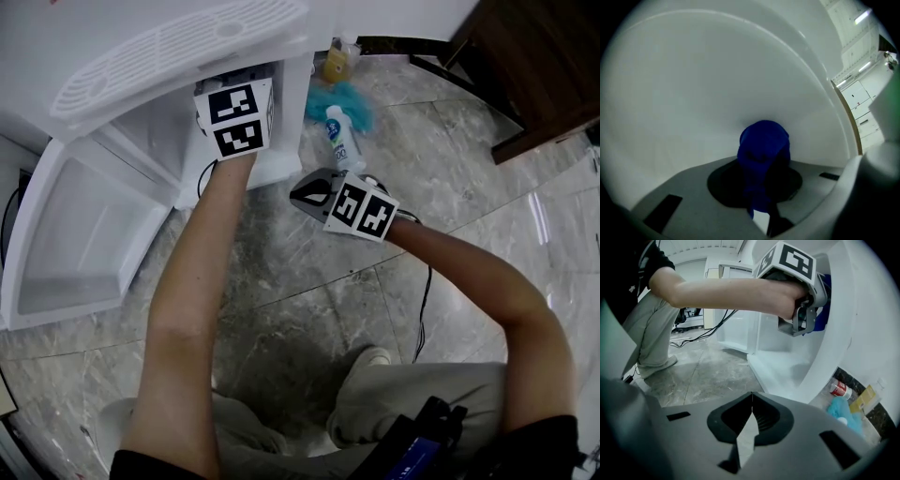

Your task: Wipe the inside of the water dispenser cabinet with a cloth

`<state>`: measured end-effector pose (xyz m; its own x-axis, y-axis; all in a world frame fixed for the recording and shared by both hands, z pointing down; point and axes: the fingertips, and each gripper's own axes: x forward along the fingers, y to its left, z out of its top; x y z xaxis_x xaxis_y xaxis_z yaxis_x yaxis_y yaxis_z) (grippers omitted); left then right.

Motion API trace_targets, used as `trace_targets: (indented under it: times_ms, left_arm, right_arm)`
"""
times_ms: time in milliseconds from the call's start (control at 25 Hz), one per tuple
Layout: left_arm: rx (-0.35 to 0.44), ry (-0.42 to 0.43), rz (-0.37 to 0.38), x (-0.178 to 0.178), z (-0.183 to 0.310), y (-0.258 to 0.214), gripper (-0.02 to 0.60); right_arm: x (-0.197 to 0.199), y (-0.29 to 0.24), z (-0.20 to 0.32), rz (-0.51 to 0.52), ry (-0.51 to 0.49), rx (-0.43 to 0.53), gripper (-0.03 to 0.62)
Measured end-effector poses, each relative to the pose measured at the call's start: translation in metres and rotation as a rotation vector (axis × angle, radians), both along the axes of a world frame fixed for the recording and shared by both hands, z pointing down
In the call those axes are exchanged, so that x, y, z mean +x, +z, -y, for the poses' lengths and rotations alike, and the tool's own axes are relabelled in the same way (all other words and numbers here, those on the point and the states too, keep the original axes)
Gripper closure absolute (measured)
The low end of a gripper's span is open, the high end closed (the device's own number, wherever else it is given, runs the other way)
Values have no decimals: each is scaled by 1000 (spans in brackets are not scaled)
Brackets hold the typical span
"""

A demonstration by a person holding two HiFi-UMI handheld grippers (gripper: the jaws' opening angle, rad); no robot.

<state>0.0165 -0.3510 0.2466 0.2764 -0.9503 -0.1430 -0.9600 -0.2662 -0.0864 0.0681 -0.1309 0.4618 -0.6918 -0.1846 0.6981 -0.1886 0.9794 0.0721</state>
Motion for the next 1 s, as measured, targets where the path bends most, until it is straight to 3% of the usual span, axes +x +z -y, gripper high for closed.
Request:
trace_targets:
  times_ms: [120, 280, 480, 640, 800, 1000]
  left_arm:
    - [-2, 9, 18, -1, 8, 0, 511]
    - [-59, 10, -24, -6, 26, 4, 511]
    - [-78, 19, -19, -5, 23, 1, 511]
    - [-85, 62, -50, 2, -5, 8, 511]
    - [-101, 169, -28, 9, -45, 15, 511]
    - [-113, 191, -11, -13, -91, 28, 511]
  right_arm:
    - [-5, -3, 1, 15, -6, 4, 595]
    - [-4, -2, -2, 12, -13, 1, 595]
    - [2, 0, -4, -10, -10, 3, 595]
    - [-3, -8, 1, -18, -11, 15, 595]
    - [-8, -17, 14, -26, 8, 36, 595]
    - [-6, -42, 49, 29, 162, 46, 595]
